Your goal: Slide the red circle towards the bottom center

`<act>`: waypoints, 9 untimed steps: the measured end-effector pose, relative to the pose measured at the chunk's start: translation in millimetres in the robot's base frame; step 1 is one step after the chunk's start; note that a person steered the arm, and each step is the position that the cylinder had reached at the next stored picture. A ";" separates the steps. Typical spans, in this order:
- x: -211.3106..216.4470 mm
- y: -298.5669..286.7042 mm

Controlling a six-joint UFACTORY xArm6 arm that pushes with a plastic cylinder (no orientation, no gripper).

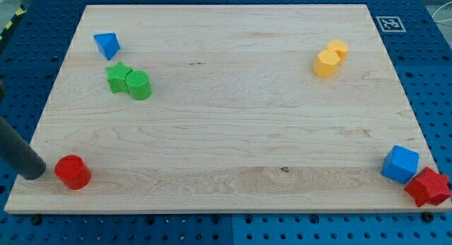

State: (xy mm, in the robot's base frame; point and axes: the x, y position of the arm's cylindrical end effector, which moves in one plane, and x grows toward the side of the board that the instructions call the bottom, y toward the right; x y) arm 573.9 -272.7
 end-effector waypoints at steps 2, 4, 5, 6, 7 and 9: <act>0.7 19.3; 1.3 29.8; 1.5 36.2; 1.5 42.7; 5.7 44.6; 11.4 46.1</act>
State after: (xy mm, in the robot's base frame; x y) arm 585.2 -226.6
